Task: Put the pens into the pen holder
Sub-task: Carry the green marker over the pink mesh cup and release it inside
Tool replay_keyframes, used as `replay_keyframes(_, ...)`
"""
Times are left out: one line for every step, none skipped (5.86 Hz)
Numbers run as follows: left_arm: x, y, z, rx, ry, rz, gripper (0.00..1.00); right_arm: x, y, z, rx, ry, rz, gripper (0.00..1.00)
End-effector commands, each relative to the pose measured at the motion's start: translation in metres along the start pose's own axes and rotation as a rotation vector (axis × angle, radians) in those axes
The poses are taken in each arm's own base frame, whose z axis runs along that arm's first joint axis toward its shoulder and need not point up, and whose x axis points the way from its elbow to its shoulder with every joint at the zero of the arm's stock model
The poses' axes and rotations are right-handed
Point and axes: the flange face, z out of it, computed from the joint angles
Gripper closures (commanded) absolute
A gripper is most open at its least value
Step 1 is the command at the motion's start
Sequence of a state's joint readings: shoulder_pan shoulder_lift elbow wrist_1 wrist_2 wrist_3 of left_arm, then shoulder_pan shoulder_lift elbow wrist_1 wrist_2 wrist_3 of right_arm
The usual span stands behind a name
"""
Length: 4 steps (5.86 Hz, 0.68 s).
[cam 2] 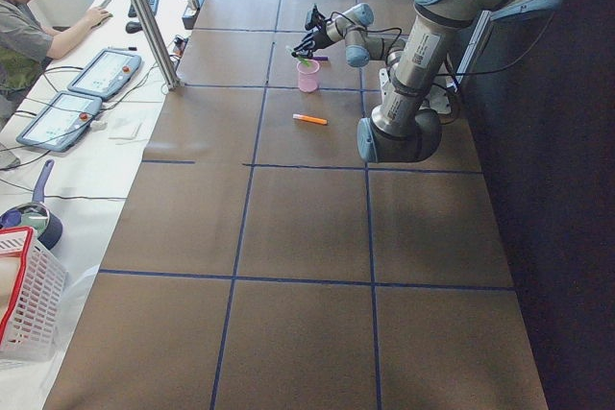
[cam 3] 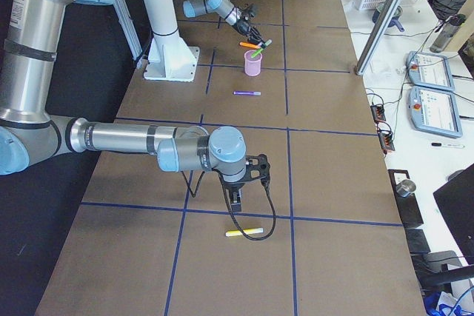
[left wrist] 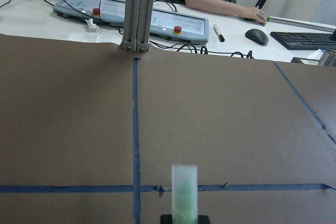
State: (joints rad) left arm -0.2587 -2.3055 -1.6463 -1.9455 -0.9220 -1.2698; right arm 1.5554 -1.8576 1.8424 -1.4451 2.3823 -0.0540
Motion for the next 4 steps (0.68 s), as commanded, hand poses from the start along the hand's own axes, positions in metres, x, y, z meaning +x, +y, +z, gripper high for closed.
replay_keyframes(-0.001,0.002,-0.001,-0.010,0.002,0.010,0.00,0.000,0.000,0.000,0.000,0.000,0.000,0.00)
replay_keyframes(-0.001,0.003,-0.003,-0.053,0.019,0.010,0.00,0.000,0.000,0.000,-0.001,0.003,0.000,0.00)
replay_keyframes(0.003,-0.004,-0.016,-0.109,0.053,0.039,0.00,0.000,0.000,0.000,0.000,0.002,0.000,0.00)
replay_keyframes(0.000,-0.012,-0.029,-0.164,0.041,0.056,0.00,0.000,0.000,0.000,0.000,0.002,0.000,0.00)
